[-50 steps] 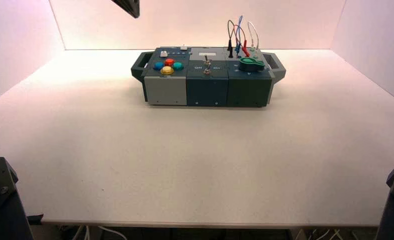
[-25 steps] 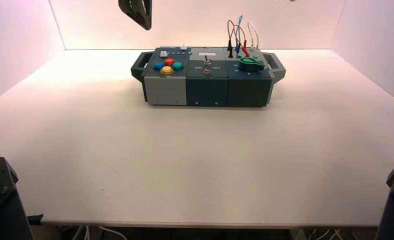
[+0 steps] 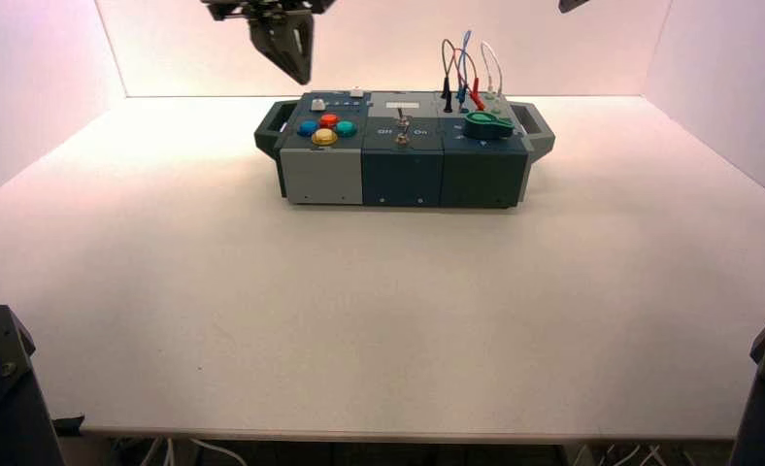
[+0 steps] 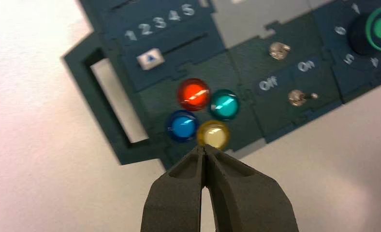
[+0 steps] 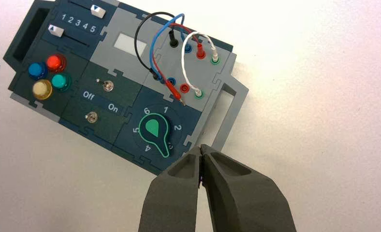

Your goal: Push the yellow button with the left gripper.

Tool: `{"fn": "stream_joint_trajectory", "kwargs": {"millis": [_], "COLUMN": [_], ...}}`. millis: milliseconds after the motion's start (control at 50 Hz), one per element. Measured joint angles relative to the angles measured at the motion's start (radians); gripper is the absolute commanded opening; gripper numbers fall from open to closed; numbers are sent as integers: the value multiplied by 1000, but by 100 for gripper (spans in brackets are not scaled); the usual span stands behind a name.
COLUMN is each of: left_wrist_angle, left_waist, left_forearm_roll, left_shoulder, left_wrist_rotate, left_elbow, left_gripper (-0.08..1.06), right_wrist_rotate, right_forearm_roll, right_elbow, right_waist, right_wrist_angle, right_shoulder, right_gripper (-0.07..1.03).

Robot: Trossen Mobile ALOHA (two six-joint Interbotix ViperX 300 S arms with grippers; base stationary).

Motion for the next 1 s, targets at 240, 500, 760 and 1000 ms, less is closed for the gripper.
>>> {"fn": "stream_joint_trajectory", "kwargs": {"millis": [240, 500, 760, 1000], "left_wrist_angle": [-11, -86, -101, -101], "left_waist": [-26, -25, -25, -25], "left_forearm_roll": [0, 3, 3, 3], "left_shoulder": [38, 64, 86, 97], "left_wrist_rotate": [-48, -74, -75, -75], "left_elbow": [5, 25, 28, 26], "left_gripper": [-3, -3, -3, -3], "right_wrist_rotate": [0, 0, 2, 2], "right_forearm_roll": [0, 0, 0, 0], "right_elbow": [0, 0, 0, 0], "right_waist": [0, 0, 0, 0], "right_wrist_angle": [-3, -3, -3, -3], "right_shoulder": [6, 6, 6, 6], "right_gripper": [-2, -2, -2, -2]}}
